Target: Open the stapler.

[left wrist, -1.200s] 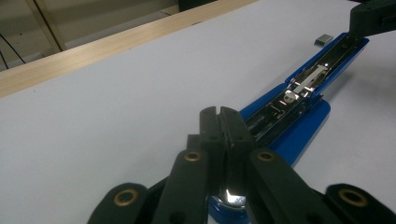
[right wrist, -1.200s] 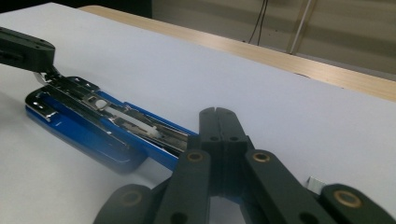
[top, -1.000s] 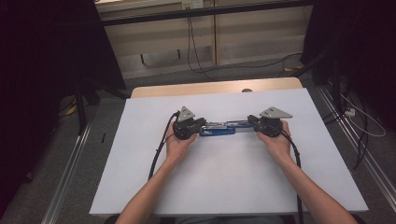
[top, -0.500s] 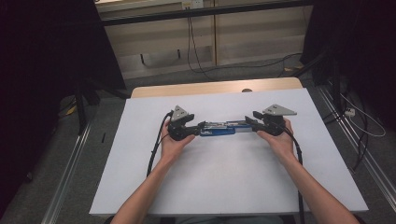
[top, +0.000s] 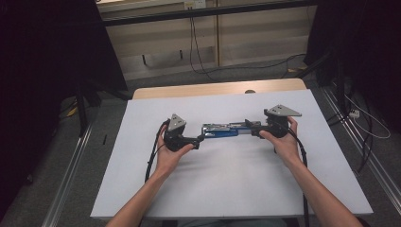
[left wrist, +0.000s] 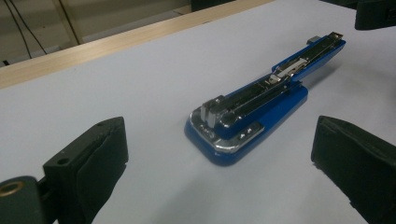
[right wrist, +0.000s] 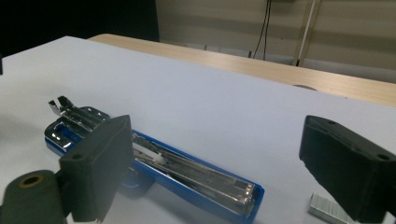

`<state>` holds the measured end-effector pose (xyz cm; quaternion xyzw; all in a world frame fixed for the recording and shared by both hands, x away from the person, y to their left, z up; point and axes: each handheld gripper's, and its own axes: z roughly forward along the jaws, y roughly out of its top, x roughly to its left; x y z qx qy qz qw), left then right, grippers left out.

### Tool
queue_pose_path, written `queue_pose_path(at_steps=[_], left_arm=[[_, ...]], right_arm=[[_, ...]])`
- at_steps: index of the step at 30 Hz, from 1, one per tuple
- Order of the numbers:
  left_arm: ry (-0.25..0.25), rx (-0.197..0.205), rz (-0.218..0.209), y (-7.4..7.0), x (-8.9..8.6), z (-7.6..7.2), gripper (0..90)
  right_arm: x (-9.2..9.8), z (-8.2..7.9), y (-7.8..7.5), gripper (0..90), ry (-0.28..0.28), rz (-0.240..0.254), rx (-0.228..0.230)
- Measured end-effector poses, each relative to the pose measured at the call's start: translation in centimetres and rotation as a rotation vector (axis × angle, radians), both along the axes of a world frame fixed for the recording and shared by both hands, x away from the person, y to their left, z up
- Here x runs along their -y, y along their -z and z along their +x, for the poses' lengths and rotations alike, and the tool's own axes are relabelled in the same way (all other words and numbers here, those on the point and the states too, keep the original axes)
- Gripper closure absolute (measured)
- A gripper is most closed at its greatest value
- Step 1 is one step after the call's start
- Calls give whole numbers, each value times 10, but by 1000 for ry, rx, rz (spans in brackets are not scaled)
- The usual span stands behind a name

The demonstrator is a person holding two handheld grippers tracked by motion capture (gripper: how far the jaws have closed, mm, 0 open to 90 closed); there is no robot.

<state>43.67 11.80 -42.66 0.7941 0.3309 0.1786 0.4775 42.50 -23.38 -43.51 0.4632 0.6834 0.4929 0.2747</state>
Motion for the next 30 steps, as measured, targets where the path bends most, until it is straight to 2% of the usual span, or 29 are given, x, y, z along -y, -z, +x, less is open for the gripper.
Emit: queue_pose_path(at_steps=[5, 9, 11, 16, 21, 30], left_arm=[[22, 11, -27, 0, -13, -11, 41], [21, 11, -41, -1, -18, -21, 43], [23, 30, -45, -2, -21, -28, 45], [-3, 27, -75, -3, -33, -41, 45], [-31, 44, -96, -6, -47, -53, 44], [-50, 75, -65, -6, -63, -79, 44]], right_arm=[[2, 1, -7, 69, -22, 34, -25], [6, 1, -9, 55, -22, 55, -12], [7, 1, -8, 44, -17, 48, -17], [8, 2, -8, 53, -37, 40, -28], [8, 2, -9, 59, -49, 22, -29], [15, 1, -17, 41, -83, -8, -61]])
